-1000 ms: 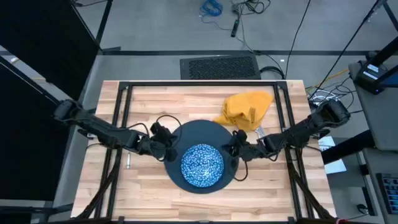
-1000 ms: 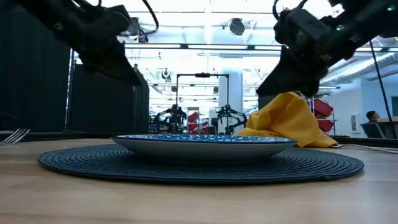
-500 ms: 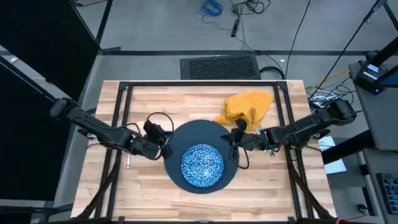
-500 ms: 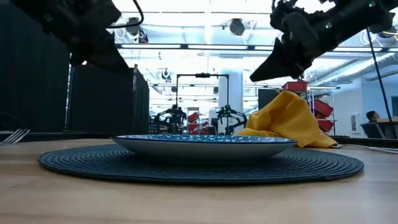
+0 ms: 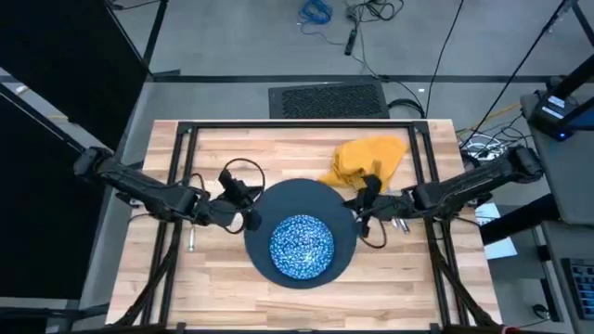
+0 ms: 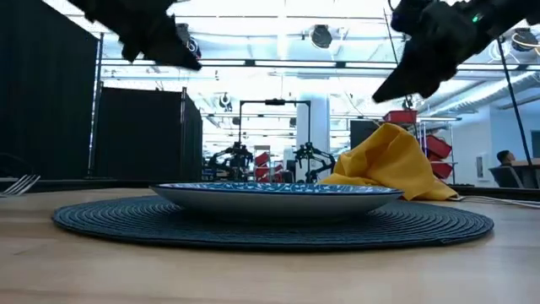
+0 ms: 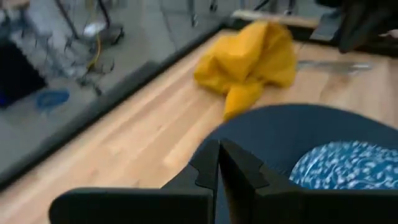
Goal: Set table place
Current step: Fold the yellow table napkin
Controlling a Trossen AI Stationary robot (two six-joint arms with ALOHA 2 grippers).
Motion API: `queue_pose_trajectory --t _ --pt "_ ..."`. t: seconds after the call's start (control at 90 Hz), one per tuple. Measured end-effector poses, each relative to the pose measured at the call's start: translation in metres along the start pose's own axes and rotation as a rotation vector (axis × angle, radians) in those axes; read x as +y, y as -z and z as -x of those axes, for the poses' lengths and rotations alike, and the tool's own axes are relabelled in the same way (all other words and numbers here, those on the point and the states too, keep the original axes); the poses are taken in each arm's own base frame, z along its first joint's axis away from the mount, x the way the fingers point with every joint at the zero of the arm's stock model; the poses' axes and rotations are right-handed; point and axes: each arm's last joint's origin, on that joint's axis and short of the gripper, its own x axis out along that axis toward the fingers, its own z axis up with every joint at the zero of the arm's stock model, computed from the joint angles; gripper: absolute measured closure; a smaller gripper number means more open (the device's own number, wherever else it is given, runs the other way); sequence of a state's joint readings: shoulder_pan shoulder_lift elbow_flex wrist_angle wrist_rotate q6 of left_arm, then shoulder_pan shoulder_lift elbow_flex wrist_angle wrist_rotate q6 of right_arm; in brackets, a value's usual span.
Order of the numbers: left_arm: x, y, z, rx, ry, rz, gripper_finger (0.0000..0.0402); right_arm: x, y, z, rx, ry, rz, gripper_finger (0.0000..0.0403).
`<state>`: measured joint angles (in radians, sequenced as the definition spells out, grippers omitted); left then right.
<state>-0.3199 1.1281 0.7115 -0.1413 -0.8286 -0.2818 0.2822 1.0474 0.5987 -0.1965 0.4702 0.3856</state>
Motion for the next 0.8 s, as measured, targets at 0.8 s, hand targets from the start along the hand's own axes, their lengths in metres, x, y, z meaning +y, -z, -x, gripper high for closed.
queue_pose_trajectory --t 0.8 --pt "0.007 0.003 -0.009 0.038 -0.053 -0.083 0.0402 0.007 -0.006 -0.013 -0.05 -0.066 0.072 0.0402"
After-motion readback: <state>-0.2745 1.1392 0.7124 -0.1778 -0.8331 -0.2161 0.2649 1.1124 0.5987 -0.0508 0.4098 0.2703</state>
